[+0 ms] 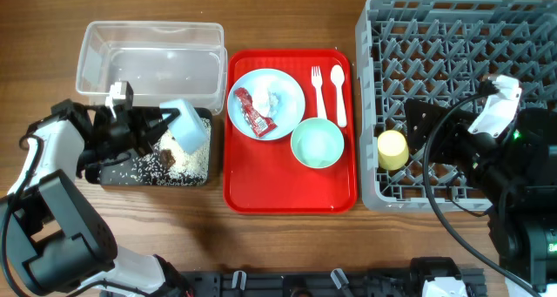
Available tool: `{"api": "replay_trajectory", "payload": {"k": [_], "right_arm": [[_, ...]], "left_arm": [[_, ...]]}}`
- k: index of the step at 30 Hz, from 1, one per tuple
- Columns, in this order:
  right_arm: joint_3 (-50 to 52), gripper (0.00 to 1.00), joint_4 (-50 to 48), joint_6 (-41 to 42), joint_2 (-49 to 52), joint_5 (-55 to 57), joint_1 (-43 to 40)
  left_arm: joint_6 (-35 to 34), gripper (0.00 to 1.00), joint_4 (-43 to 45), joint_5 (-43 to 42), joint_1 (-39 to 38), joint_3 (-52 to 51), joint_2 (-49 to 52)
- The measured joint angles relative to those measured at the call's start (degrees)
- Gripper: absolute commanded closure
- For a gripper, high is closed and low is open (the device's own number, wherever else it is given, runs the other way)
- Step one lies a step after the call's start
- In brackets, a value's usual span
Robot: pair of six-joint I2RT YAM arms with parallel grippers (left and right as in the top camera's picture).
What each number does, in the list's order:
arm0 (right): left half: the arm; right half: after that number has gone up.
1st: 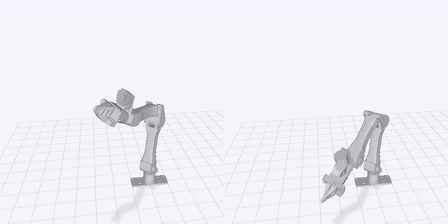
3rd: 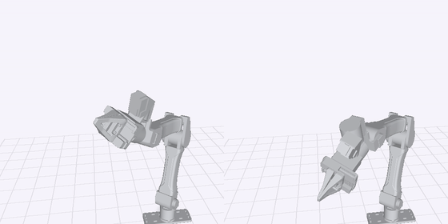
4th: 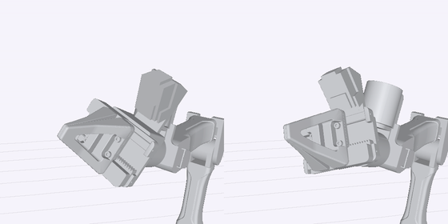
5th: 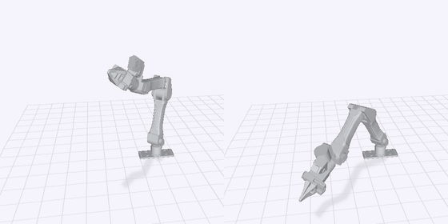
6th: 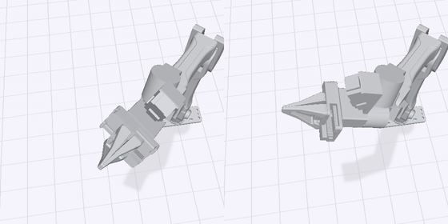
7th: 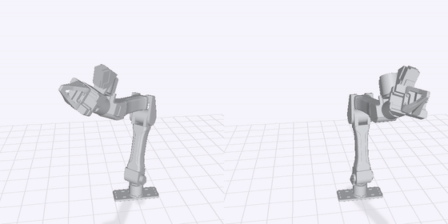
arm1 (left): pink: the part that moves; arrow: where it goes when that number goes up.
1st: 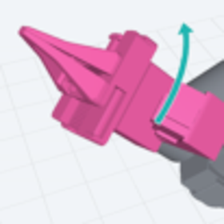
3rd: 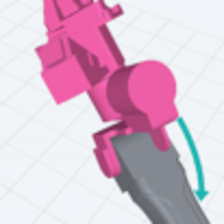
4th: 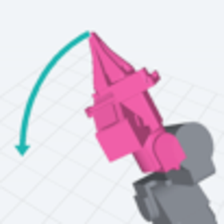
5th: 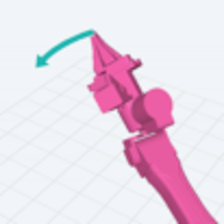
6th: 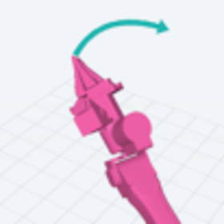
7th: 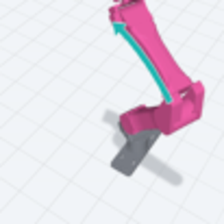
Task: Sort waste into correct bins and load items into the dishwasher rack
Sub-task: 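Tip the bowl over the black tray to dump the rice scraps, then set the empty light-blue bowl back on the red tray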
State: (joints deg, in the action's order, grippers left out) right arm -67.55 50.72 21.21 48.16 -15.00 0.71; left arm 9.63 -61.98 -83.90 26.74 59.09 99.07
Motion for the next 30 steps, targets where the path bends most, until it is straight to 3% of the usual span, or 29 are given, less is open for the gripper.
{"api": "replay_trajectory", "payload": {"k": [5, 8, 11, 15, 19, 23, 25, 27, 30], "right_arm": [[0.0, 0.13, 0.0, 0.0, 0.0, 0.0, 0.0], [0.0, 0.13, 0.0, 0.0, 0.0, 0.0, 0.0], [0.0, 0.13, 0.0, 0.0, 0.0, 0.0, 0.0], [0.0, 0.13, 0.0, 0.0, 0.0, 0.0, 0.0], [0.0, 0.13, 0.0, 0.0, 0.0, 0.0, 0.0], [0.0, 0.13, 0.0, 0.0, 0.0, 0.0, 0.0], [0.0, 0.13, 0.4, 0.0, 0.0, 0.0, 0.0], [0.0, 0.12, 0.5, 0.0, 0.0, 0.0, 0.0], [0.0, 0.1, 0.5, 0.0, 0.0, 0.0, 0.0]], "left_arm": [[0.6, 0.96, -3.2, 2.6, -1.6, 0.0, -1.6], [-1.0, 0.96, -1.8, 8.9, -7.5, 0.0, -7.8], [-8.7, 0.96, 2.5, 20.7, -16.5, 0.1, -13.6], [-19.6, 0.96, 10.7, 45.1, -35.8, 0.5, -17.1], [-30.4, 0.96, 15.8, 68.5, -56.3, 0.6, -15.0], [-38.1, 0.96, 15.8, 80.7, -67.3, 0.7, -8.5], [-41.0, 0.85, 16.2, 84.8, -69.7, 0.7, -5.8], [-42.6, 0.6, 16.5, 87.6, -70.0, 0.7, -4.4], [-43.6, 0.43, 16.0, 89.1, -69.9, 0.7, -4.0]]}}
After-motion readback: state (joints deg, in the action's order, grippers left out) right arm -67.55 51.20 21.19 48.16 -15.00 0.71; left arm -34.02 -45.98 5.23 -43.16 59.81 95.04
